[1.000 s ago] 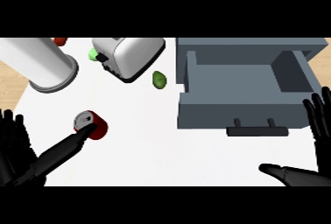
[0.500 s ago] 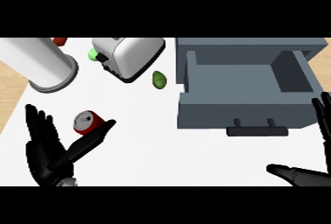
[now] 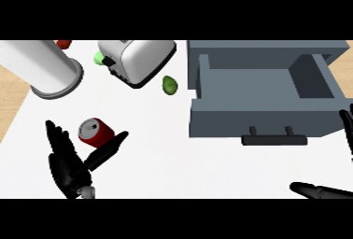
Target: Pick up the can, place it into the drawer and close the drawer
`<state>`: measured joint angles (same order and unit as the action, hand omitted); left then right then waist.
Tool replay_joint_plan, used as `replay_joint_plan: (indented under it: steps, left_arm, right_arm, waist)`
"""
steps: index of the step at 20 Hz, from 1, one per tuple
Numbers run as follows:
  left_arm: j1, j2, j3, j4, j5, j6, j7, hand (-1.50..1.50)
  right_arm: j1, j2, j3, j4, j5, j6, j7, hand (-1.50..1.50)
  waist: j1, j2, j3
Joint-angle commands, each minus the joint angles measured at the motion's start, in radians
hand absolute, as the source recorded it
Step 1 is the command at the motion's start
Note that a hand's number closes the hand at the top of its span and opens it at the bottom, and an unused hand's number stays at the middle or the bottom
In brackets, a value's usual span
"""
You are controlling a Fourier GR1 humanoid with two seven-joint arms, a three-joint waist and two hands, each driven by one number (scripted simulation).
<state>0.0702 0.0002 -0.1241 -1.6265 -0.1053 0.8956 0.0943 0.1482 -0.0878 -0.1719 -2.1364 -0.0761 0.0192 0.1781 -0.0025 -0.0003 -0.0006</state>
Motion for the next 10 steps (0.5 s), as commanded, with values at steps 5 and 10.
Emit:
replay_joint_plan:
  steps: [5, 10]
  left_arm:
    - [-0.052, 0.000, 0.087, 0.179, 0.176, -0.013, -0.198, -1.50]
    - [-0.055, 0.000, 0.123, 0.339, 0.342, -0.055, -0.403, -1.50]
  right_arm:
    - [0.004, -0.014, -0.050, -0.066, -0.039, 0.020, 0.059, -1.50]
    - [-0.004, 0.009, -0.017, -0.129, -0.008, -0.011, 0.128, -1.50]
  waist:
    - [-0.001, 0.000, 0.000]
    - [0.000, 0.000, 0.000]
